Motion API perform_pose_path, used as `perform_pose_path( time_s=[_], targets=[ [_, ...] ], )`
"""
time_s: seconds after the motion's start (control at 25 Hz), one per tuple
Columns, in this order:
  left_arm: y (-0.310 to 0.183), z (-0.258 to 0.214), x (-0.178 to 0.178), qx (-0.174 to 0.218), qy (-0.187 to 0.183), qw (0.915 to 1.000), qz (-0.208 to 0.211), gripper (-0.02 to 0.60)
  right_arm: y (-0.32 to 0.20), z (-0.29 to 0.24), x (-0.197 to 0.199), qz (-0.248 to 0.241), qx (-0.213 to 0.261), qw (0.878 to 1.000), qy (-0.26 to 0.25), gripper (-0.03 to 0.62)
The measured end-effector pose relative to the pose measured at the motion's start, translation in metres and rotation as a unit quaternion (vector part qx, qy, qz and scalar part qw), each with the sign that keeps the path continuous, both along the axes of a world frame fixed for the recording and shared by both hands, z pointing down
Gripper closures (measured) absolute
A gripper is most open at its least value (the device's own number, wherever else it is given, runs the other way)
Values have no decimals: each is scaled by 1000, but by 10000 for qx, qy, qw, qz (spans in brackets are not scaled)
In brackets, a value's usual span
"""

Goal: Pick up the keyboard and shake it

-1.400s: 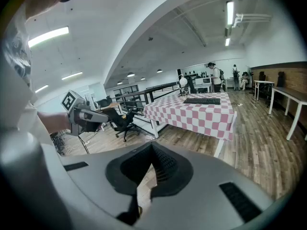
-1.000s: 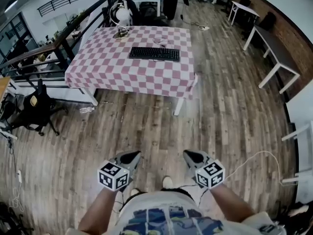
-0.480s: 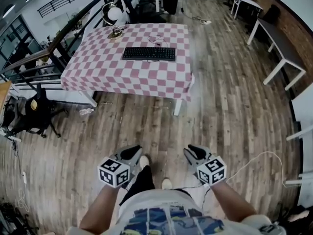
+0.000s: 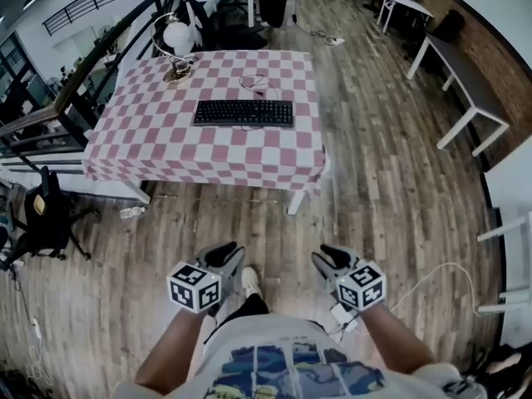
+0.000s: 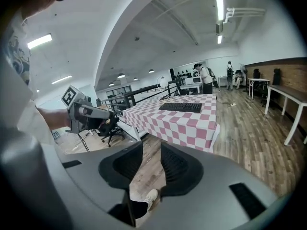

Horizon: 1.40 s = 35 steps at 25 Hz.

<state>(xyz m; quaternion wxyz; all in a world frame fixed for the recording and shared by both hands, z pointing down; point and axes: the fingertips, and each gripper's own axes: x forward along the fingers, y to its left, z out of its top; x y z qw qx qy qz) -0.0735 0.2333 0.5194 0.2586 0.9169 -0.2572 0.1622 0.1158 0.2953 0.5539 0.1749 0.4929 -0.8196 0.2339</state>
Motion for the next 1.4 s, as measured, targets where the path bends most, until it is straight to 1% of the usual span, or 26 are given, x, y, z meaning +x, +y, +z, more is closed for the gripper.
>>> perform_pose_path(
  time_s=[0.12, 0.28, 0.4, 0.52, 0.72, 0.88, 1.04, 1.2, 1.28, 1.4],
  targets=[
    [-62, -9, -5, 173, -44, 9997, 165, 495, -56, 0, -4, 114, -79, 9999, 69, 476],
    [-129, -5, -21, 249, -85, 9995, 192, 492, -122, 3, -17, 175, -79, 9997, 120, 473],
    [-168, 4, -27, 140, -119, 9998, 118, 488, -163, 5, -22, 207, -108, 9997, 74, 471],
    [-198, 12, -29, 35, -136, 9999, -5, 480, -196, 10, -16, 199, -199, 9996, 37, 462],
    [-257, 30, -25, -98, -311, 9991, -275, 476, -257, 23, 12, 145, -368, 9992, -55, 444],
    [-302, 44, -9, -230, -508, 9972, -500, 474, -316, 31, 46, 48, -434, 9990, -112, 433],
    [-352, 54, 8, -243, -773, 9941, -719, 465, -378, 49, 82, -34, -647, 9973, -334, 422],
    [-397, 65, 23, -258, -978, 9906, -919, 457, -438, 71, 119, -50, -805, 9959, -405, 413],
    [-416, 74, 22, -333, -1097, 9877, -1062, 454, -464, 83, 131, -30, -862, 9954, -421, 404],
    [-438, 87, 10, -517, -1223, 9827, -1289, 446, -492, 102, 140, 31, -1034, 9933, -506, 393]
  ],
)
